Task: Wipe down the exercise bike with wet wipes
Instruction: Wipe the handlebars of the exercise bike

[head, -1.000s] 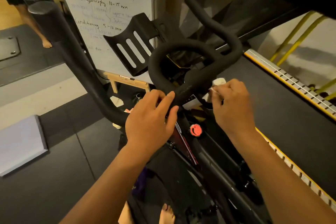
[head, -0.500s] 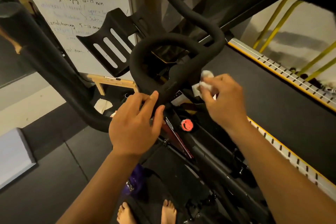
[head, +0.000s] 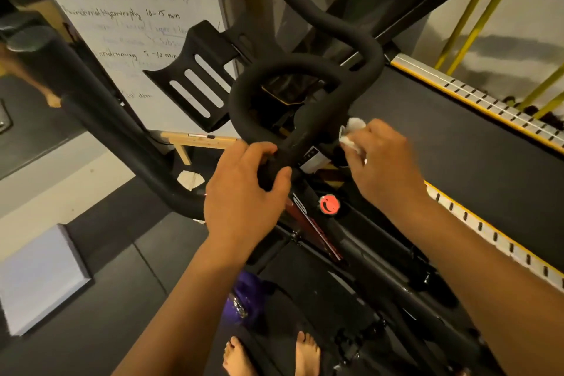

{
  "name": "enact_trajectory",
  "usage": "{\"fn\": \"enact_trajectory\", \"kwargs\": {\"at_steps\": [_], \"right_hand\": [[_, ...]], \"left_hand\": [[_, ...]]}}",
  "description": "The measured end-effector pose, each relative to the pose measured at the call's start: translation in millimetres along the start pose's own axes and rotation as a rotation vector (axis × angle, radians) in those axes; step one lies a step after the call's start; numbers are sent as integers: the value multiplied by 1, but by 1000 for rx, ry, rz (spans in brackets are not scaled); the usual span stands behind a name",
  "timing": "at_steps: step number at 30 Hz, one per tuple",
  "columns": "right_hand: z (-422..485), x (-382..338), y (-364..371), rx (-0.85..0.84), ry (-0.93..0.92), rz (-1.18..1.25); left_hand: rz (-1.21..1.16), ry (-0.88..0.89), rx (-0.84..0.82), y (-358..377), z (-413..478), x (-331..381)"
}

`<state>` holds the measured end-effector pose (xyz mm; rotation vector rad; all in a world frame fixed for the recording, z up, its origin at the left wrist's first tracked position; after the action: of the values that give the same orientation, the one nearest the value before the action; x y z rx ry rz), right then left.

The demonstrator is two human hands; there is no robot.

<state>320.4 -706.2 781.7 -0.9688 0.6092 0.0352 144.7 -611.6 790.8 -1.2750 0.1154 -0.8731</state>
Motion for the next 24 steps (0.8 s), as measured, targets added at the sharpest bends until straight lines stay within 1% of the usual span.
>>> {"fn": "enact_trajectory", "kwargs": {"at_steps": [2,3,4,5,6,7,9,10,13,15,17,19,20,21,22,24], "right_hand": [[-23,-22,7,-103,-86,75],[-24,-30,4,-103,-101,141],[-18,-34,-4,-32,-92,208],[-5,-36,-14,81,-66,256],[11,-32,-23,193,-30,274],[27,-27,-27,256,8,270],[49,-14,-21,232,78,225],[51,-12,-15,219,78,199],[33,-36,6,198,-27,205],[12,-65,18,136,-104,313],[-7,-87,33,-41,-92,497],[-15,-97,40,-233,-67,620],[-10,-94,33,-250,-84,631],[0,-88,19,-185,-104,618],[16,-75,-1,-55,-103,603],[53,-36,-42,237,-5,533]], "left_hand": [[-79,-7,-61,-2,5,-3],[-134,-12,-87,-3,8,-5],[-194,-29,-116,-4,11,-7],[-244,-46,-144,-5,13,-9],[-271,-51,-164,-5,15,-11],[-279,-44,-175,-5,16,-12],[-285,-24,-180,-6,15,-13],[-298,-19,-187,-6,14,-13],[-334,-5,-215,-4,16,-15],[-326,24,-242,-4,18,-15],[-318,76,-305,-5,18,-15],[-323,145,-354,-6,15,-17],[-333,163,-357,-8,14,-18],[-349,162,-355,-9,13,-20],[-368,149,-350,-10,13,-21],[-389,125,-334,-10,15,-21]]}}
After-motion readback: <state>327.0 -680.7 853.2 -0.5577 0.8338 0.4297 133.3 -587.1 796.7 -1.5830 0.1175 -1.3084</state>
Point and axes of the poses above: each hand's wrist, its own z-axis towards the middle knuckle, its own y-axis out of the palm, x = y × z, the point moved 6 cm from there along z, towards the middle knuckle, and after that the axes turned 11 degrees about z, right-handed, at the moved point
